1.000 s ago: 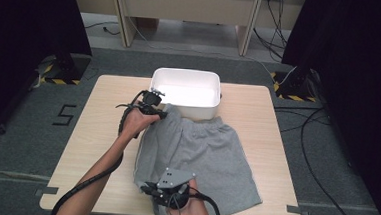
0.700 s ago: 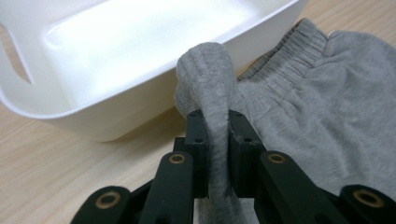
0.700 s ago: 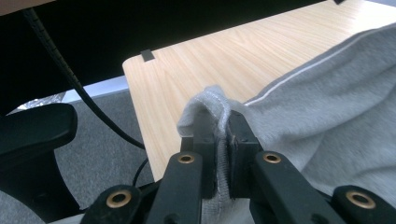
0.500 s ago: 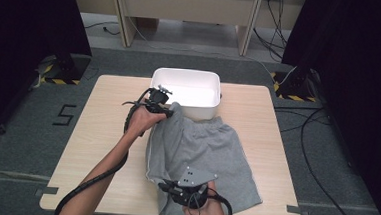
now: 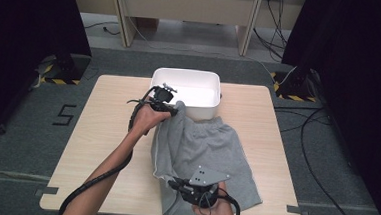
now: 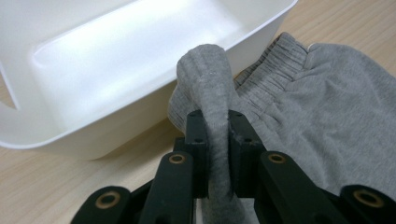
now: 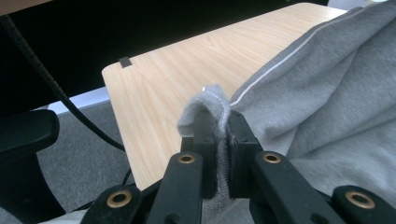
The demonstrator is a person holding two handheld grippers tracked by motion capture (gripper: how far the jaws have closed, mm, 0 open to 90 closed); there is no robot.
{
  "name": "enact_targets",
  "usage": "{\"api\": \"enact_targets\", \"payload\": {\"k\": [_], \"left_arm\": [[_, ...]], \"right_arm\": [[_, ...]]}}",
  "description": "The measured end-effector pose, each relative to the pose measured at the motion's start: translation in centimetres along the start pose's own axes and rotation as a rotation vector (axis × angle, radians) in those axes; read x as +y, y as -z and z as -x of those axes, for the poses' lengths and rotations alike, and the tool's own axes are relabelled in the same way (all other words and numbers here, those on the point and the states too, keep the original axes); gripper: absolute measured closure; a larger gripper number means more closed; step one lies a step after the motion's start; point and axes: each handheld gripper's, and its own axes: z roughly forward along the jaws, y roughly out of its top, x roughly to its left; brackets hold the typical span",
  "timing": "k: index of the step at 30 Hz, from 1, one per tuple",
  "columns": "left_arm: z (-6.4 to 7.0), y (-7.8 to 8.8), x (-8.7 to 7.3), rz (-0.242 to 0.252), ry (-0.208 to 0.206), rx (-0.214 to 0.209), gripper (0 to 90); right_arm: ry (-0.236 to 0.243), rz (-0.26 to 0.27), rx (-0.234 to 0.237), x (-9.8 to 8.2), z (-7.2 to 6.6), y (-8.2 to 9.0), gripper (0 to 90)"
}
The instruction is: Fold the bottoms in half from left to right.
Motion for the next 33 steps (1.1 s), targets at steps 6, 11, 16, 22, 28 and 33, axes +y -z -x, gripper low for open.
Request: {"api": "enact_targets", "payload": {"k": [6, 11, 16, 22, 28, 33], "left_arm": [[1.0, -0.1, 1.0, 0.006, -0.008, -0.006, 79.8], [2.1, -0.6, 1.8, 0.003, -0.016, -0.007, 79.7], [3.3, -1.3, 2.7, 0.001, -0.020, -0.018, 79.7], [4.9, -2.5, 3.4, -0.001, -0.023, -0.036, 79.7], [6.5, -3.5, 4.4, 0.003, -0.023, -0.053, 79.5], [8.0, -4.4, 5.2, 0.006, -0.025, -0.064, 79.4]], "right_arm": [[-0.009, 0.015, -0.025, -0.1, 0.6, 1.3, 85.2], [-0.022, 0.026, -0.061, -0.4, 1.3, 2.8, 85.2], [-0.047, 0.035, -0.103, -1.1, 2.4, 4.4, 85.3], [-0.066, 0.048, -0.158, -1.8, 3.5, 6.6, 85.3], [-0.085, 0.062, -0.203, -2.7, 4.1, 8.7, 85.3], [-0.109, 0.079, -0.246, -3.5, 4.7, 10.8, 85.3]]}}
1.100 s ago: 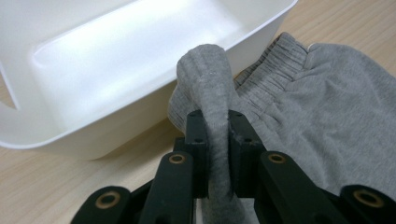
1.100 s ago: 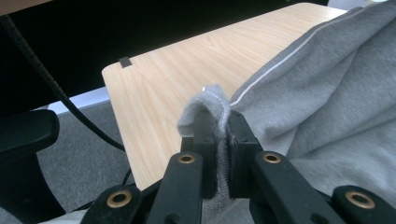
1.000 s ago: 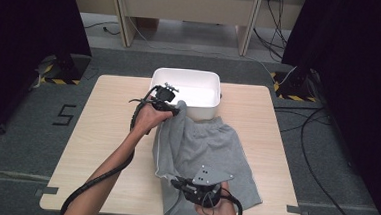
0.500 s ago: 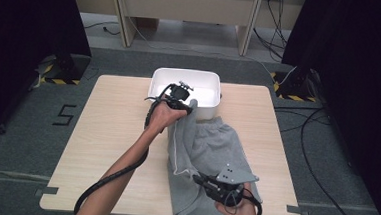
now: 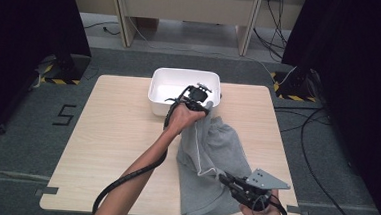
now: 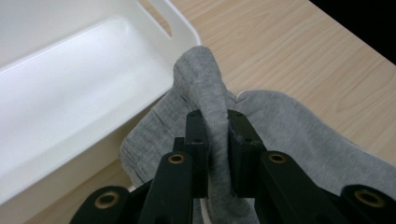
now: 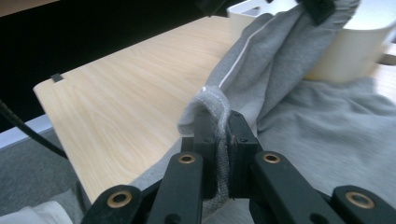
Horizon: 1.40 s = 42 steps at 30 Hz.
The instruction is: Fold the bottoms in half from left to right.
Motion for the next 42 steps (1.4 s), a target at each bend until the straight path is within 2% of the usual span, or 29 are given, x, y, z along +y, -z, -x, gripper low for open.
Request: {"api": "enact_targets", "payload": {"k": [5, 11, 18, 23, 24, 27, 33, 38, 39, 40, 42], "left_arm": [[1.5, -1.1, 0.8, -0.008, -0.009, -0.011, 79.2], [2.6, -2.9, 1.3, -0.026, -0.010, -0.014, 78.4], [3.5, -4.9, 1.6, -0.042, 0.010, -0.018, 75.5], [3.8, -5.6, 1.9, -0.012, 0.036, -0.001, 65.4], [3.7, -5.6, 2.0, -0.001, 0.042, 0.003, 64.0], [3.7, -5.1, 2.3, 0.038, 0.058, -0.021, 58.4], [3.5, -3.6, 2.3, 0.058, 0.037, -0.049, 56.5], [2.1, -2.3, 0.3, 0.049, 0.012, -0.063, 56.6], [1.7, -2.0, -0.2, 0.058, 0.005, -0.054, 56.7], [1.3, -1.8, -0.8, 0.055, 0.016, -0.065, 56.7], [0.5, -1.4, -1.9, 0.056, 0.027, -0.062, 56.7]], "right_arm": [[-0.031, 0.015, -0.047, -0.7, 1.3, 1.7, 85.3], [-0.046, -0.006, -0.095, -1.9, 2.5, 2.9, 85.2], [-0.075, -0.043, -0.108, -3.4, 3.1, 3.4, 85.1], [-0.083, -0.053, -0.110, -3.9, 3.3, 3.6, 85.0], [-0.081, -0.055, -0.113, -4.0, 3.3, 3.7, 84.9], [-0.091, -0.061, -0.118, -4.2, 3.4, 3.8, 84.8], [-0.088, -0.077, -0.124, -4.5, 3.4, 3.8, 84.6], [-0.104, -0.081, -0.138, -4.7, 3.6, 4.0, 84.0], [-0.106, -0.084, -0.140, -4.7, 3.7, 4.0, 83.9], [-0.103, -0.085, -0.143, -4.7, 3.7, 4.1, 83.9], [-0.107, -0.092, -0.145, -4.8, 3.7, 4.1, 83.7]]}}
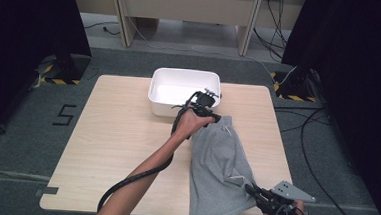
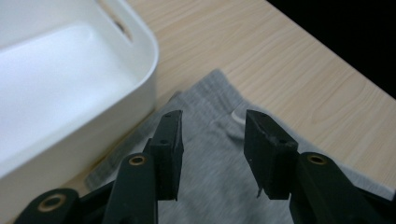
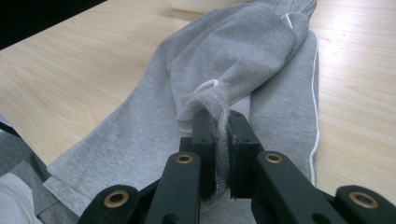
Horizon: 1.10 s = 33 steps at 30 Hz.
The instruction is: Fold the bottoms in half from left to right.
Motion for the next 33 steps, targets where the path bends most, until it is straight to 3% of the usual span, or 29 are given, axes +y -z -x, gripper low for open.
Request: {"api": "enact_targets", "payload": {"k": [4, 6, 8, 16, 21, 25, 28, 33], "left_arm": [[-1.4, 0.7, -2.0, 0.009, 0.024, 0.002, 57.0], [-1.6, 1.1, -3.0, 0.055, 0.056, -0.033, 57.3], [-1.5, 1.1, -4.0, 0.060, 0.050, -0.049, 58.4], [-1.5, -2.9, -7.5, -0.045, 0.015, 0.014, 59.4], [-1.8, -4.0, -8.3, -0.054, 0.015, 0.032, 63.0], [-1.6, -4.0, -8.3, -0.069, -0.012, 0.046, 62.5], [-1.6, -4.0, -8.4, -0.064, -0.006, 0.047, 62.2], [-1.6, -4.0, -8.4, -0.066, -0.003, 0.040, 61.1]], "right_arm": [[-0.003, -0.013, -0.008, -0.1, 0.3, 0.1, 83.7], [0.003, -0.023, -0.009, -0.2, 0.3, 0.3, 84.3], [0.011, -0.030, -0.002, -0.2, 0.3, 0.5, 84.8], [0.015, -0.034, -0.010, -0.4, 0.1, 1.7, 85.0], [0.024, -0.046, -0.047, -0.8, 0.7, 2.7, 85.1], [0.012, -0.116, -0.090, -2.0, 1.8, 2.5, 84.7], [0.006, -0.162, -0.089, -2.6, 2.3, 1.8, 82.9], [-0.007, -0.184, -0.087, -2.4, 2.4, 1.9, 63.8]]}}
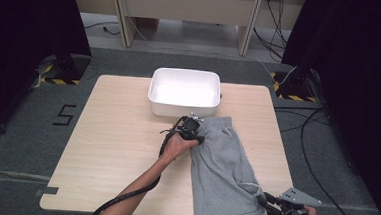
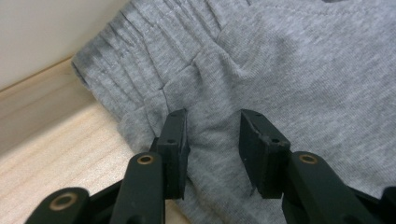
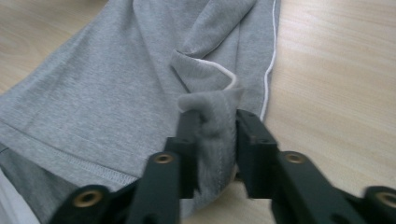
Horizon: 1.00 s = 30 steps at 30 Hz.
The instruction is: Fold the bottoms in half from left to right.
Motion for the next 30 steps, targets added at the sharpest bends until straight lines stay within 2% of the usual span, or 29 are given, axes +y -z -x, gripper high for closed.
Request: {"api": "enact_targets", "payload": {"k": [3, 5, 9, 12, 15, 19, 21, 23, 26, 28, 30], "left_arm": [[0.1, 0.0, 0.0, -0.003, -0.013, 0.006, 60.1], [0.1, 0.0, -0.1, 0.002, -0.007, 0.002, 59.4], [0.3, 0.2, -0.1, 0.013, -0.011, -0.003, 52.8], [0.4, 0.8, -0.1, 0.036, 0.003, -0.013, 46.1], [0.6, 1.8, -0.4, 0.049, -0.015, -0.022, 42.2], [0.9, 3.0, -1.4, 0.059, -0.022, -0.045, 40.8], [1.0, 3.4, -2.1, 0.064, -0.017, -0.057, 40.1], [1.0, 3.8, -3.1, 0.066, 0.006, -0.077, 39.5], [1.3, 4.2, -4.3, 0.064, 0.004, -0.098, 38.3], [1.5, 4.5, -4.9, 0.071, 0.012, -0.104, 37.7], [1.9, 4.7, -5.6, 0.078, 0.008, -0.113, 36.7]], "right_arm": [[-0.021, 0.046, -0.007, 0.4, 0.1, 0.8, 55.4], [-0.026, 0.083, 0.009, 0.9, -0.1, 1.2, 52.3], [-0.005, 0.093, 0.010, 1.8, -0.3, 1.3, 51.0], [0.013, 0.084, -0.001, 2.6, -0.1, 1.0, 51.1], [0.035, 0.070, -0.012, 3.7, 0.5, 0.4, 51.6], [0.050, 0.033, -0.019, 5.5, 1.5, -1.6, 53.2], [0.058, 0.017, -0.011, 6.6, 1.7, -3.0, 54.1], [0.064, -0.002, -0.001, 7.3, 1.8, -4.2, 55.8], [0.083, -0.032, 0.017, 8.5, 1.9, -6.2, 56.4], [0.099, -0.075, 0.023, 9.2, 2.2, -7.8, 56.0], [0.091, -0.087, 0.026, 9.7, 2.5, -8.8, 55.4]]}}
